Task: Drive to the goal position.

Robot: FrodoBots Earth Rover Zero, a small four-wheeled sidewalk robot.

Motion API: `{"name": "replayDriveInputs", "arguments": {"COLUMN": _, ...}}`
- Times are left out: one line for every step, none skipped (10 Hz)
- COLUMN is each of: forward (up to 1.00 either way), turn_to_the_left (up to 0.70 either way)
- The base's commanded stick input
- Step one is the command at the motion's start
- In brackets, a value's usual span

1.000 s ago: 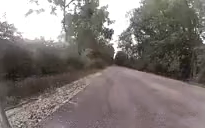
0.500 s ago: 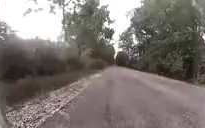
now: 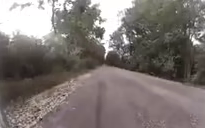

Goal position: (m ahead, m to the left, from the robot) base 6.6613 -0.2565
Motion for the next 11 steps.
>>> {"name": "replayDriveInputs", "arguments": {"forward": 0.70, "turn_to_the_left": 0.00}}
{"name": "replayDriveInputs", "arguments": {"forward": 0.70, "turn_to_the_left": 0.00}}
{"name": "replayDriveInputs", "arguments": {"forward": 0.70, "turn_to_the_left": 0.00}}
{"name": "replayDriveInputs", "arguments": {"forward": 0.70, "turn_to_the_left": 0.00}}
{"name": "replayDriveInputs", "arguments": {"forward": 0.70, "turn_to_the_left": 0.00}}
{"name": "replayDriveInputs", "arguments": {"forward": 0.70, "turn_to_the_left": 0.00}}
{"name": "replayDriveInputs", "arguments": {"forward": 0.70, "turn_to_the_left": 0.00}}
{"name": "replayDriveInputs", "arguments": {"forward": 0.70, "turn_to_the_left": 0.00}}
{"name": "replayDriveInputs", "arguments": {"forward": 0.70, "turn_to_the_left": 0.00}}
{"name": "replayDriveInputs", "arguments": {"forward": 0.70, "turn_to_the_left": 0.00}}
{"name": "replayDriveInputs", "arguments": {"forward": 0.70, "turn_to_the_left": 0.00}}
